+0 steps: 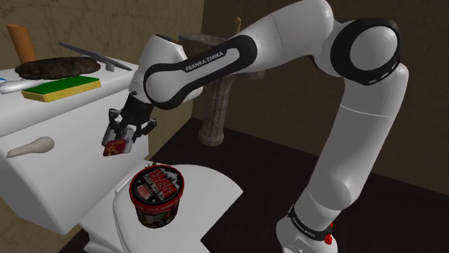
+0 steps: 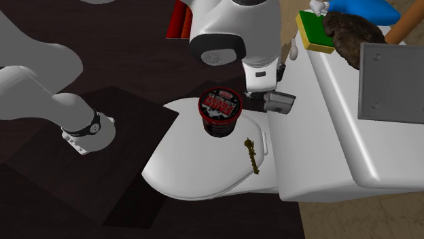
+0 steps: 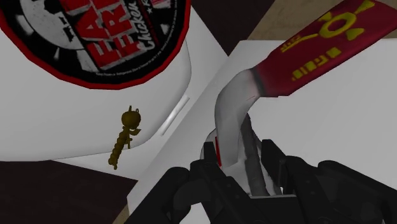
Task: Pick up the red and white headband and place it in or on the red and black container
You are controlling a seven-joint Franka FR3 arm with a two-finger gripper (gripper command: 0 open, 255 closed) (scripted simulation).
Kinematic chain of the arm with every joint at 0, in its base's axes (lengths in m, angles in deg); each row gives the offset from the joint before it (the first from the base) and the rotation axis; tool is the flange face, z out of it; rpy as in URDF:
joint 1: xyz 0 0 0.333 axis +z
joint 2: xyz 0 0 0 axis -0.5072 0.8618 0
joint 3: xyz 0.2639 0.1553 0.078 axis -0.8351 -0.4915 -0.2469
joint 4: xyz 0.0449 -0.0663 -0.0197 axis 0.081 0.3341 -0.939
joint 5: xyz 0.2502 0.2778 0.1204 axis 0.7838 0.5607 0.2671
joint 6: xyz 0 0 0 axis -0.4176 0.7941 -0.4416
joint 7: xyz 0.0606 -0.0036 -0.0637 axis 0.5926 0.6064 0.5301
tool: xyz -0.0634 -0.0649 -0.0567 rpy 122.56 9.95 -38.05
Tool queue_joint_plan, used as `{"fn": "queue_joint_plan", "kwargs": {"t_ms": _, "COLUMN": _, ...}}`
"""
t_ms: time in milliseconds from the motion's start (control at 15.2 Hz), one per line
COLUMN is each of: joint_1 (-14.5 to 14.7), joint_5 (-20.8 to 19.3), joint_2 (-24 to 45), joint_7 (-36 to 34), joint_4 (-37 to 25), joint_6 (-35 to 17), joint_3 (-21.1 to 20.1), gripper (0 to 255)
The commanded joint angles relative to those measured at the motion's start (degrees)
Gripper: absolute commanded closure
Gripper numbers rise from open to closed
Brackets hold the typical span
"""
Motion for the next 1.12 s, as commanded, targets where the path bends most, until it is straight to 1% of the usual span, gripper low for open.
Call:
{"fn": "queue_joint_plan", "kwargs": {"t_ms": 0, "joint_1": -0.4, "joint_5": 0.8, "joint_2": -1.1, "joint_7": 0.5, "joint_4": -0.4, "joint_6": 1.3, "joint_3": -0.2, "gripper": 255}}
{"fn": "queue_joint_plan", "kwargs": {"t_ms": 396, "joint_1": -0.9, "joint_5": 2.2, "joint_2": -3.3, "joint_7": 0.9, "joint_4": -2.5, "joint_6": 5.3, "joint_3": -0.6, "gripper": 255}}
{"fn": "queue_joint_plan", "kwargs": {"t_ms": 594, "joint_1": -2.3, "joint_5": 9.5, "joint_2": -11.2, "joint_7": 5.4, "joint_4": 5.4, "joint_6": 4.3, "joint_3": -1.6, "gripper": 255}}
{"fn": "queue_joint_plan", "kwargs": {"t_ms": 726, "joint_1": -2.1, "joint_5": 14.6, "joint_2": -16.6, "joint_7": 8.5, "joint_4": 10.3, "joint_6": 4.3, "joint_3": -1.4, "gripper": 255}}
{"fn": "queue_joint_plan", "kwargs": {"t_ms": 858, "joint_1": -1.1, "joint_5": 19.3, "joint_2": -21.9, "joint_7": 11.3, "joint_4": 14.9, "joint_6": 4.8, "joint_3": -0.6, "gripper": 255}}
{"fn": "queue_joint_plan", "kwargs": {"t_ms": 1056, "joint_1": 1.4, "joint_5": 24.9, "joint_2": -29.7, "joint_7": 14.6, "joint_4": 21.4, "joint_6": 6.2, "joint_3": 1.4, "gripper": 255}}
